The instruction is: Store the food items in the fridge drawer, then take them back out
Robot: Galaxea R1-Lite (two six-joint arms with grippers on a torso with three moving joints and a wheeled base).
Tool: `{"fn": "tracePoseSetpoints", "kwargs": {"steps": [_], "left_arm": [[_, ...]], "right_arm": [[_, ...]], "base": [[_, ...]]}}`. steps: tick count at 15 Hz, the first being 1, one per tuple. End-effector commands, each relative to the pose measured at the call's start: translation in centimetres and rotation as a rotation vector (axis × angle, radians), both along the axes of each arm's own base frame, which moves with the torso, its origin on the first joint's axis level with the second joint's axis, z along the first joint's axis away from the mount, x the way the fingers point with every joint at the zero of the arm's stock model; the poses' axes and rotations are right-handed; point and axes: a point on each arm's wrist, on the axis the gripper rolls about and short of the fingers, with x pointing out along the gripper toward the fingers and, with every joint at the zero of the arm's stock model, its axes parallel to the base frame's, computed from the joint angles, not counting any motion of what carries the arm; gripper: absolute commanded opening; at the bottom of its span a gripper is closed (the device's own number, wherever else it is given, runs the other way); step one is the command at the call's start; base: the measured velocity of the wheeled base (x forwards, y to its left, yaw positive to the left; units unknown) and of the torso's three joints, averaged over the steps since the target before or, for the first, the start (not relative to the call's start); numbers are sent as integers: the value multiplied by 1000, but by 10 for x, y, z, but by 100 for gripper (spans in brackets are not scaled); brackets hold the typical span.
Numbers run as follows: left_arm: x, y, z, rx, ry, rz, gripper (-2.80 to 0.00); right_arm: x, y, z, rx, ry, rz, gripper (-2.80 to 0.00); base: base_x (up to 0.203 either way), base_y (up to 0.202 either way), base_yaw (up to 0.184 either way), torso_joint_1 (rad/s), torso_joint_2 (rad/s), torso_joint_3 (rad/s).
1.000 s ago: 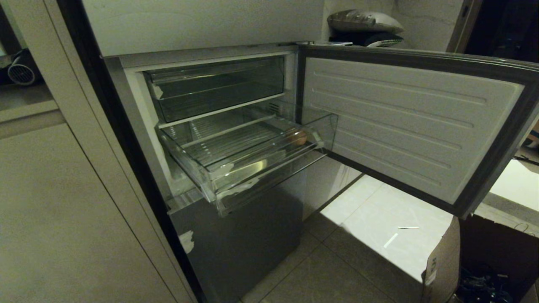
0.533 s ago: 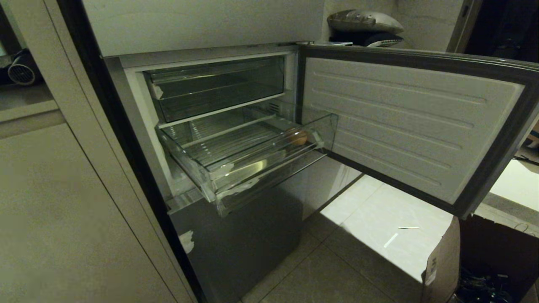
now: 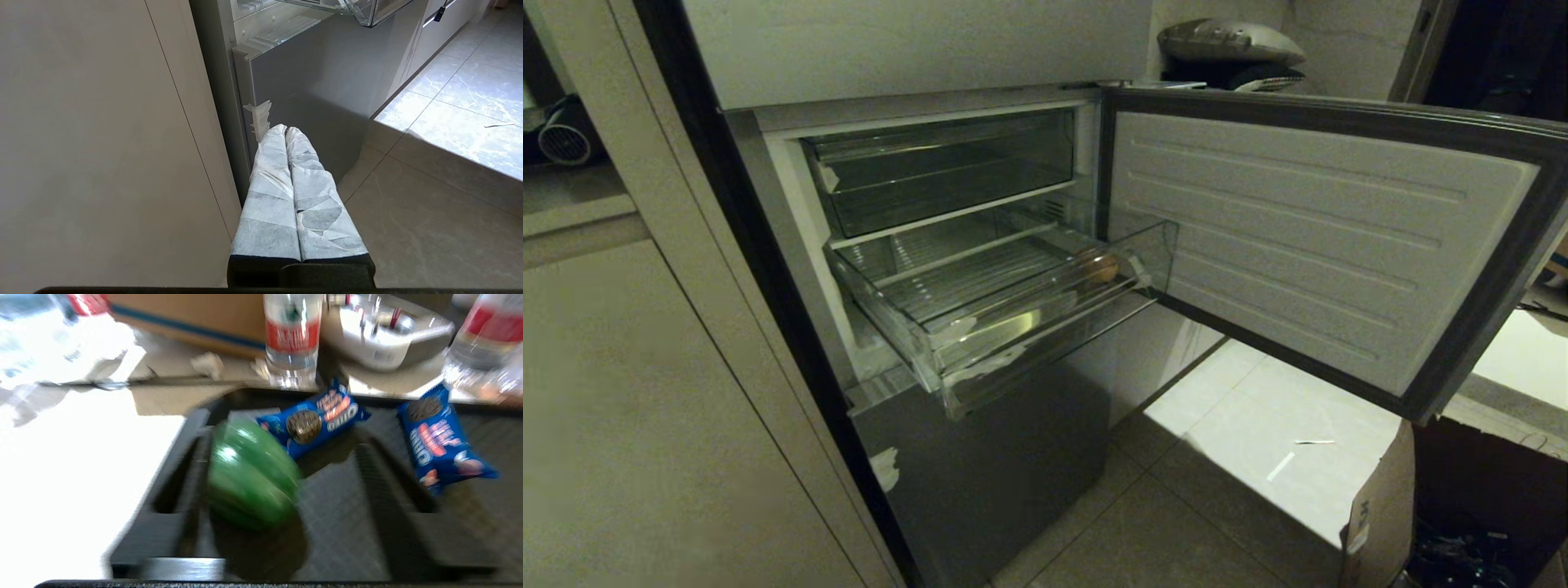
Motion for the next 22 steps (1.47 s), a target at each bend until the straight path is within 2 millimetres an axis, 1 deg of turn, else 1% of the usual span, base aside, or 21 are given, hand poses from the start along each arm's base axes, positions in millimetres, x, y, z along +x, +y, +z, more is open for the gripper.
{"fn": "tracePoseSetpoints", "kwargs": {"steps": [1, 2, 3, 4, 7, 10, 12, 14, 18, 22], "left_arm": [[0, 0, 0, 0, 1, 0, -280], [0, 0, 0, 0, 1, 0, -280], [0, 0, 0, 0, 1, 0, -280], [0, 0, 0, 0, 1, 0, -280], [0, 0, 0, 0, 1, 0, -280], [0, 0, 0, 0, 1, 0, -280], [0, 0, 0, 0, 1, 0, -280], [0, 0, 0, 0, 1, 0, -280], [0, 0, 0, 0, 1, 0, -280], [0, 0, 0, 0, 1, 0, -280]], "right_arm": [[-17, 35, 34, -74, -39, 4, -280], [-23, 48, 39, -83, -44, 7, -280], [-29, 66, 42, -86, -47, 15, -280], [-35, 84, 39, -75, -43, 26, -280], [-46, 133, 18, -18, -15, 84, -280], [-56, 170, 0, 37, -12, 138, -280], [-64, 183, -6, 73, -33, 148, -280], [-68, 191, -12, 91, -31, 175, -280], [-71, 194, -12, 88, -39, 171, -280], [-75, 200, -26, 130, -10, 183, -280]], "base": [[0, 0, 0, 0, 0, 0], [0, 0, 0, 0, 0, 0], [0, 0, 0, 0, 0, 0], [0, 0, 0, 0, 0, 0], [0, 0, 0, 0, 0, 0], [0, 0, 0, 0, 0, 0], [0, 0, 0, 0, 0, 0], [0, 0, 0, 0, 0, 0], [0, 0, 0, 0, 0, 0], [0, 0, 0, 0, 0, 0]]}}
